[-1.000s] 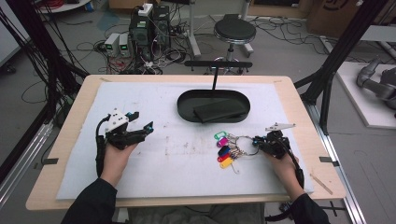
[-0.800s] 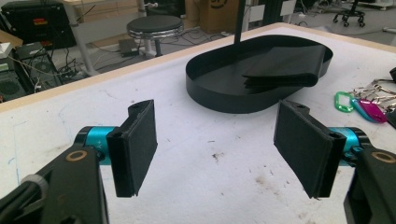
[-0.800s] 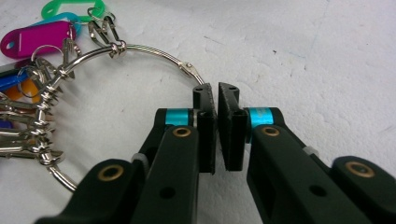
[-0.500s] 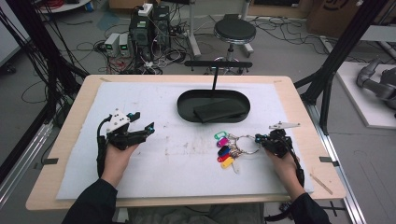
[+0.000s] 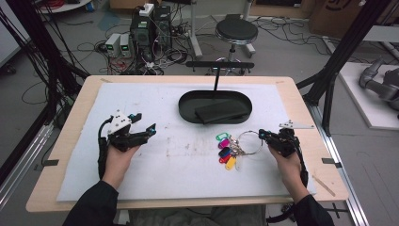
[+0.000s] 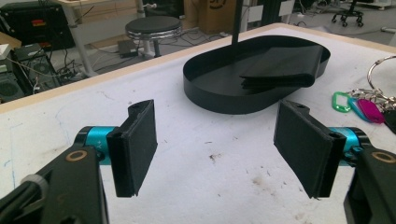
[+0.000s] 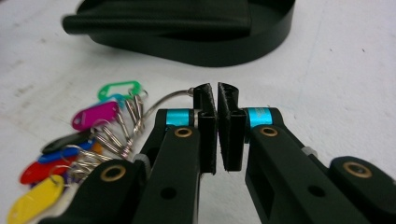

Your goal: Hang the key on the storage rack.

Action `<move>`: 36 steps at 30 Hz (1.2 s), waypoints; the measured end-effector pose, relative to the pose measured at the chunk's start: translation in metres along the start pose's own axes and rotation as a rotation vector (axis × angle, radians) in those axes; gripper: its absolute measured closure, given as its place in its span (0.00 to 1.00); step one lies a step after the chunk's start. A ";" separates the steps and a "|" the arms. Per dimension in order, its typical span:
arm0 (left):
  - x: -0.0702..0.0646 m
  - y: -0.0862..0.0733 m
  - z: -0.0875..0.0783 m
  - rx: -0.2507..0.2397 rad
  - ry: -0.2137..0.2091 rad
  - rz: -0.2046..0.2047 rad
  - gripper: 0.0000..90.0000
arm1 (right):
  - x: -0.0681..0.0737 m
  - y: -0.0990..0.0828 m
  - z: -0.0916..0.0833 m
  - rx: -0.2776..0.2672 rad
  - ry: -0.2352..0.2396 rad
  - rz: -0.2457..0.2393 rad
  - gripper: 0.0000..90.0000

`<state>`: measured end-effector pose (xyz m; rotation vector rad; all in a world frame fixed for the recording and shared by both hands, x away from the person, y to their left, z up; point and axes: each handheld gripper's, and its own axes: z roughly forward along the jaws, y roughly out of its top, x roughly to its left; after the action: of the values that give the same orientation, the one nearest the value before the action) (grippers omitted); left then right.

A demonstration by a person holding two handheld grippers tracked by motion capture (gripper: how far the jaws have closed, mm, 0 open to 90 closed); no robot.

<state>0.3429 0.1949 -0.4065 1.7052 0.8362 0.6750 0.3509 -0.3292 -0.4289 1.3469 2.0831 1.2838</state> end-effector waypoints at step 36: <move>0.004 -0.004 -0.013 -0.009 -0.003 -0.010 0.33 | 0.037 0.016 0.001 -0.046 0.152 -0.094 0.97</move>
<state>0.3343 0.2061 -0.4070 1.6927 0.8385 0.6683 0.3414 -0.2947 -0.4098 1.1505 2.1742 1.4242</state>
